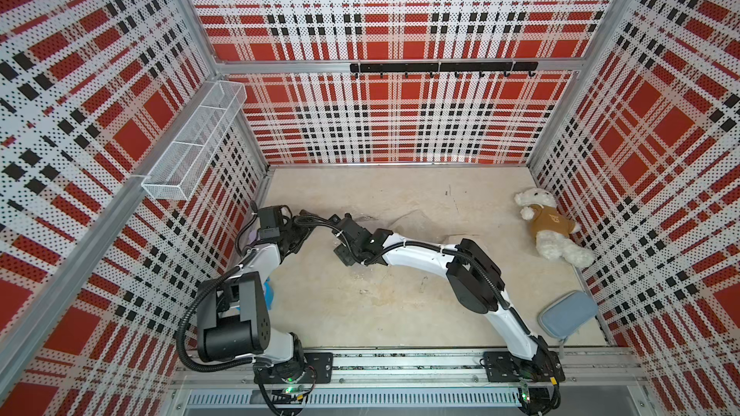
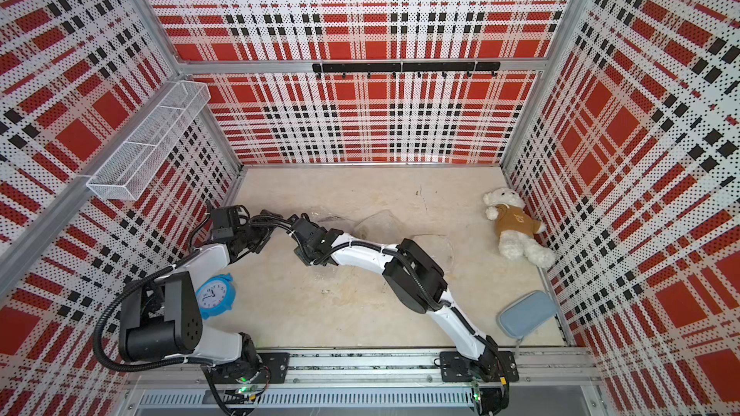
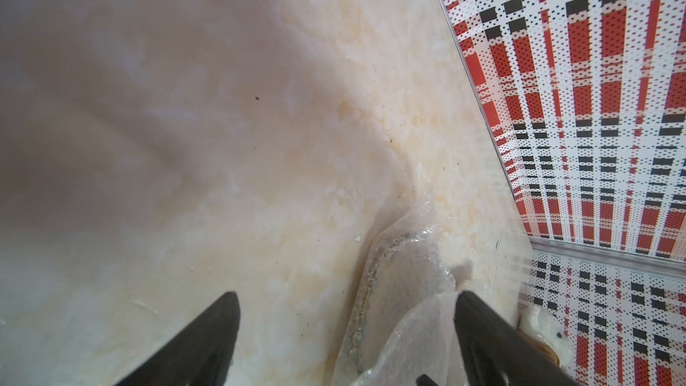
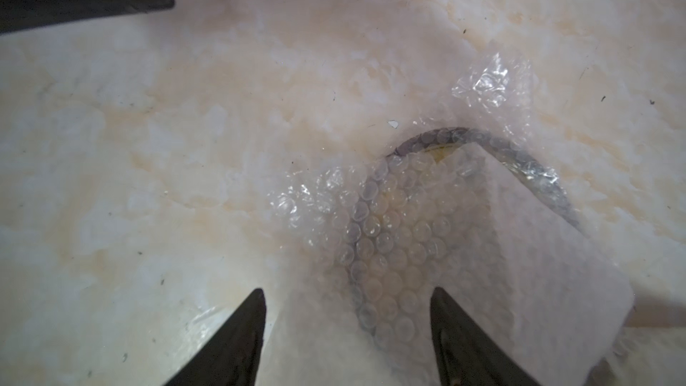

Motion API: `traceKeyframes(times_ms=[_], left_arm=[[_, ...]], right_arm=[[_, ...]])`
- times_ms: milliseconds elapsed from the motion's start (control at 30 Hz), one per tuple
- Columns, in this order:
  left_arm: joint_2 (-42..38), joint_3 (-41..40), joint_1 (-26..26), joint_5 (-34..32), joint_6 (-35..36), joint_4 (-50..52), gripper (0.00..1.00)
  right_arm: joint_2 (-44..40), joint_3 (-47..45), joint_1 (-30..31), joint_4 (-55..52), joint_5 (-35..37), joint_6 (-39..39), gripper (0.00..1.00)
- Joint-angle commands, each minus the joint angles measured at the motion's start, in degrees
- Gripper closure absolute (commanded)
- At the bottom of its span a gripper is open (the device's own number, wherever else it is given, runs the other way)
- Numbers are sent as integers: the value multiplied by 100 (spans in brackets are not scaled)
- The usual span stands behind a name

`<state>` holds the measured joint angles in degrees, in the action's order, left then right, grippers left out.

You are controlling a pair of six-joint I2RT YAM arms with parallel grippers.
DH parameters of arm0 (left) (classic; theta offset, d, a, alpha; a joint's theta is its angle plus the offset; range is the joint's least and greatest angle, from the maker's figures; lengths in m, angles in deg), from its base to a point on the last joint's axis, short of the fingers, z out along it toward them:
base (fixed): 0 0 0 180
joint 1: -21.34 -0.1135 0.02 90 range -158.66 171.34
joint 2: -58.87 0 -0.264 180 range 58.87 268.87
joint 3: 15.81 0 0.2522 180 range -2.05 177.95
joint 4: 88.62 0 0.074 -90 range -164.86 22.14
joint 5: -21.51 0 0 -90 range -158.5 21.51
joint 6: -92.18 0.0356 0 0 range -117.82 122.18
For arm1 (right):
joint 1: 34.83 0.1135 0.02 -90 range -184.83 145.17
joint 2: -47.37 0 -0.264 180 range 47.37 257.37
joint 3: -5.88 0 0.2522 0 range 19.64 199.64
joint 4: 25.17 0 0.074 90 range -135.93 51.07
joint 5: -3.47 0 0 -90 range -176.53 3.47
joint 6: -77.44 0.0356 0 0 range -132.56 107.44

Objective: Unpack dinner plates from bubble wrap
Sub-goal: Unwrap the bubble wrap at the center of the board.

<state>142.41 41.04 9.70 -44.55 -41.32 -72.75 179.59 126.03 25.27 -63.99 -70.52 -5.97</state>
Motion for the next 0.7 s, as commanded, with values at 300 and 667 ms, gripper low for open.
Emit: traceKeyframes(times_ms=[300,667], left_arm=[[-137,-98,-124,92,-79,-174,7],[-116,-126,-163,172,-97,-246,7]], right_arm=[[386,456,108,151,202,-61,28],[779,997,108,-27,587,-145,33]])
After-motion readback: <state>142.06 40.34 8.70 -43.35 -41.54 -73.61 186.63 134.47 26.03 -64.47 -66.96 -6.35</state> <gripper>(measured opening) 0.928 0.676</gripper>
